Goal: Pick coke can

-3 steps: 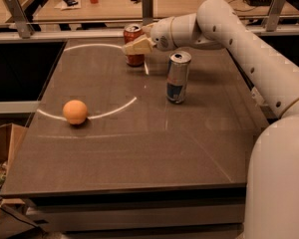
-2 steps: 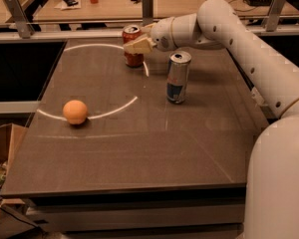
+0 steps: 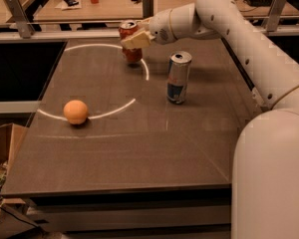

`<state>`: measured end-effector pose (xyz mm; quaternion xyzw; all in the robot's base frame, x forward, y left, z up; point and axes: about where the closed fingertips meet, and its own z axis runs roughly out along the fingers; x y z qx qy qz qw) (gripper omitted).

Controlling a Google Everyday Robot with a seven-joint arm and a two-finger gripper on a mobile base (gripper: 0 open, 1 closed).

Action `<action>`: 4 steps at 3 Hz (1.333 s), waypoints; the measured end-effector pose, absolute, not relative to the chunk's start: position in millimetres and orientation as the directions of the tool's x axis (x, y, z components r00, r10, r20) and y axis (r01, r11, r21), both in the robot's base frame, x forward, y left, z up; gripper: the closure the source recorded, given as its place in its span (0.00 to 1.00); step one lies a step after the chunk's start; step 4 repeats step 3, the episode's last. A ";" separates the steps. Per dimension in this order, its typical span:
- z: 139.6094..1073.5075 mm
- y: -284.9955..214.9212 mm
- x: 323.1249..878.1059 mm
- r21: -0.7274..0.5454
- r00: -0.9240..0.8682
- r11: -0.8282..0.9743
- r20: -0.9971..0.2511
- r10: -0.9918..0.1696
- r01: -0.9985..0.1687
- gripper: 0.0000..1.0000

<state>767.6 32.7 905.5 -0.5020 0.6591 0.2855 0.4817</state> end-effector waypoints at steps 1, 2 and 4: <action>929.4 32.1 767.8 -0.085 -0.040 0.278 -0.910 -0.412 -0.957 1.00; 954.4 27.4 767.4 -0.044 -0.061 0.247 -0.913 -0.403 -0.968 1.00; 984.5 19.6 768.9 -0.087 -0.019 0.255 -0.922 -0.386 -0.963 1.00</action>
Offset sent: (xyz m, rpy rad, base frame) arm 0.0367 -0.0393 0.1395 0.0347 0.0423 0.0973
